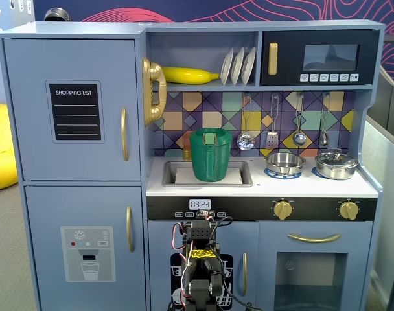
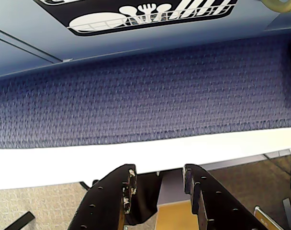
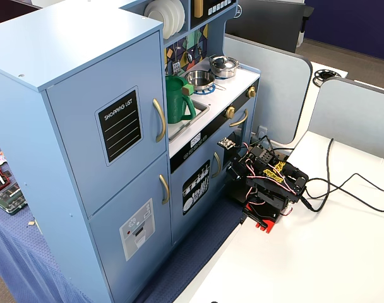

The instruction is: Open the left cabinet door

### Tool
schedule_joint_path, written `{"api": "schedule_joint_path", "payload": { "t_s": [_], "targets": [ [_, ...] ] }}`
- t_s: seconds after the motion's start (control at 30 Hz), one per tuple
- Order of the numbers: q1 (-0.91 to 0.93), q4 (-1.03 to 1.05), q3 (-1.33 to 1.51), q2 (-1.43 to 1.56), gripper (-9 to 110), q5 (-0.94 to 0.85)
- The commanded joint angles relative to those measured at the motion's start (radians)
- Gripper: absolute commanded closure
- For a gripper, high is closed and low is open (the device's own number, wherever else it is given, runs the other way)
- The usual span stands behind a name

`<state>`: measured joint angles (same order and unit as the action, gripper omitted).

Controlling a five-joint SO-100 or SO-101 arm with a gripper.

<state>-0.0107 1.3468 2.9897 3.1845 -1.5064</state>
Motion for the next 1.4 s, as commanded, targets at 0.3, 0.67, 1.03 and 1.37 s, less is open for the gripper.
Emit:
{"api": "schedule_joint_path", "payload": {
  "t_s": [0.3,0.67,1.03,1.37],
  "targets": [
    [-0.054,0.103,0.005,-0.008,101,0.049],
    [-0.314,-0.801,-0.282,-0.206,101,-0.109],
    [-0.565,-1.003,-0.893,-0.588,91,-0.245],
    [-0.64,-1.127,-1.144,-0.844,88,-0.268]
  ]
}}
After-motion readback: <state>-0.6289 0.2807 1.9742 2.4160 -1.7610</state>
